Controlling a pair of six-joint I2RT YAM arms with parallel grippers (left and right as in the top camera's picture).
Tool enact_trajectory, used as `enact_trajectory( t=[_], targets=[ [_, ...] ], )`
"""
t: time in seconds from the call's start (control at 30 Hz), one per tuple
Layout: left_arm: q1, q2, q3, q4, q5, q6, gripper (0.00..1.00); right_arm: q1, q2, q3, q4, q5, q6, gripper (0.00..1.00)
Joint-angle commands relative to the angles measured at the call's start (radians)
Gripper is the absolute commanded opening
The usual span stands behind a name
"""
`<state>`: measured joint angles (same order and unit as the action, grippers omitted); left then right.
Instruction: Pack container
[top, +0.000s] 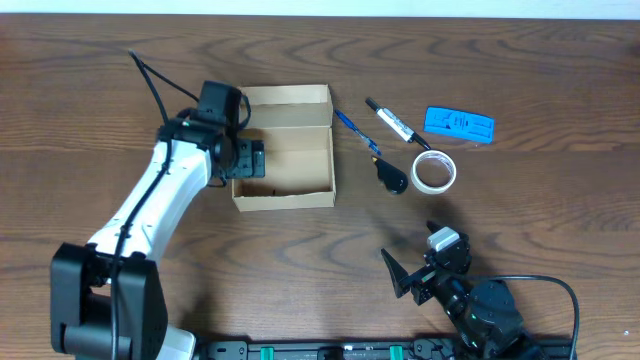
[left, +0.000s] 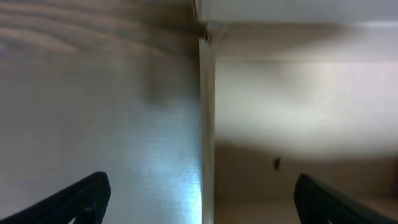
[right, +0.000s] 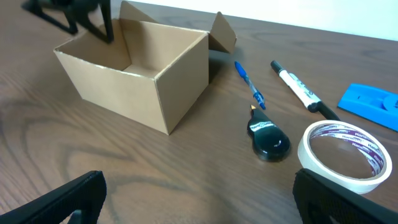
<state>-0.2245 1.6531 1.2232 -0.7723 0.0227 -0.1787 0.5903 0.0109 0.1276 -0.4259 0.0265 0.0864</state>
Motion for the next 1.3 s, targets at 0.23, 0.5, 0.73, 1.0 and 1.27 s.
enact_trajectory(
  t=[0.23, 0.5, 0.73, 1.0, 1.27],
  targets=[
    [0.001, -0.236, 0.14, -0.226, 0.082, 0.132, 0.95, -0.009, -0.005, -0.005, 0.001, 0.007, -0.013, 0.99],
    [0.001, -0.443, 0.14, -0.376, 0.192, 0.269, 0.95, -0.009, -0.005, -0.005, 0.001, 0.007, -0.013, 0.99],
    [0.002, -0.603, 0.14, -0.557, 0.192, 0.269, 0.95, -0.009, -0.005, -0.005, 0.001, 0.007, -0.013, 0.99],
    [0.001, -0.698, 0.14, -0.644, 0.246, 0.314, 0.95, -0.009, -0.005, -0.005, 0.001, 0.007, -0.013, 0.99],
    [0.002, -0.713, 0.14, -0.668, 0.233, 0.306, 0.95, -0.009, -0.005, -0.005, 0.001, 0.007, -0.013, 0.99]
  ],
)
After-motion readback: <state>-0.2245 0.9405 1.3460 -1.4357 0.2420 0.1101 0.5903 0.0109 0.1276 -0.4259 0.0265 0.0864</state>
